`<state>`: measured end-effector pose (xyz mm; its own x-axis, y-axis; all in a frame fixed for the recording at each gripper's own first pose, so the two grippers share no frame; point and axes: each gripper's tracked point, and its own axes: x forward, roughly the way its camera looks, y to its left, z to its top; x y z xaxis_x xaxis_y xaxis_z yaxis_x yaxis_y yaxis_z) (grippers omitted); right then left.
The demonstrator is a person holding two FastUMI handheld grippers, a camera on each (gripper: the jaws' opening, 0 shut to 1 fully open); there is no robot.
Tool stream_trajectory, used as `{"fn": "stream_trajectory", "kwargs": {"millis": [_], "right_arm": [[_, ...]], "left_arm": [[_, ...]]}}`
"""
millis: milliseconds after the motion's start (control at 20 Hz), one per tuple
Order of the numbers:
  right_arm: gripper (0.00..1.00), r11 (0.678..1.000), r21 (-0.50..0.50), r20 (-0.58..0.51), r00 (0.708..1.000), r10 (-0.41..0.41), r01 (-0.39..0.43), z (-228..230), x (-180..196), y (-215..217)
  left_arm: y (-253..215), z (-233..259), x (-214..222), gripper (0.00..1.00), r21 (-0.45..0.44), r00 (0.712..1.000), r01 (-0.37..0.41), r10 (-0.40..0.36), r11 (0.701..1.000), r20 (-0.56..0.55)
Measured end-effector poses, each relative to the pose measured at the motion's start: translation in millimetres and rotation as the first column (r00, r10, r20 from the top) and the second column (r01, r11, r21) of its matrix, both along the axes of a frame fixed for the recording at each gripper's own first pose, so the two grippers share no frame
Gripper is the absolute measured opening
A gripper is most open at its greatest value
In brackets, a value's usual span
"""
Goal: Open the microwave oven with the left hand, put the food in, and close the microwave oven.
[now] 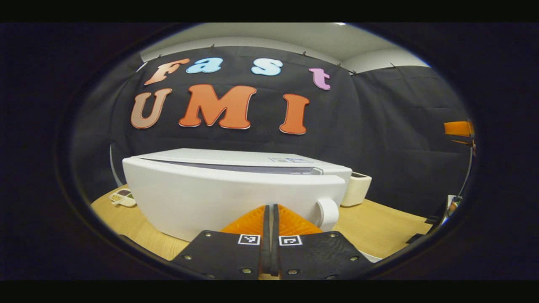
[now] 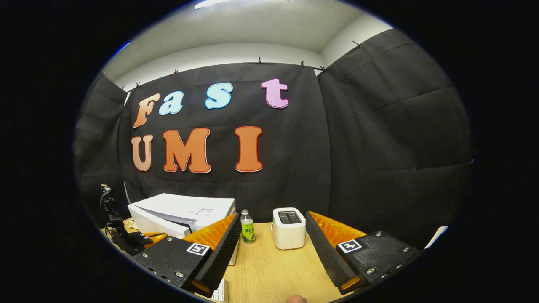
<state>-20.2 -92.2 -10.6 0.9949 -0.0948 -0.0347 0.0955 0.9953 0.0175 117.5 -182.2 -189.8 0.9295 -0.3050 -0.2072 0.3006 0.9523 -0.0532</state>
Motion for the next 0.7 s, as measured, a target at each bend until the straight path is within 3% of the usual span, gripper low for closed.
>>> {"fn": "stream_trajectory", "kwargs": {"millis": [350,700], "right_arm": [[0.94,1.000,0.003,-0.005,1.000,-0.012,0.012,-6.1,0.9,-7.6],[0.95,0.999,0.001,-0.026,0.999,-0.036,0.036,-16.3,7.3,-16.0]], "left_arm": [[10.0,-6.6,28.2,0.02,0.046,0.994,-0.111,0.110,0.993,0.026],[9.8,-2.0,32.5,0.00,0.096,0.983,-0.172,0.166,0.980,0.073]]}}
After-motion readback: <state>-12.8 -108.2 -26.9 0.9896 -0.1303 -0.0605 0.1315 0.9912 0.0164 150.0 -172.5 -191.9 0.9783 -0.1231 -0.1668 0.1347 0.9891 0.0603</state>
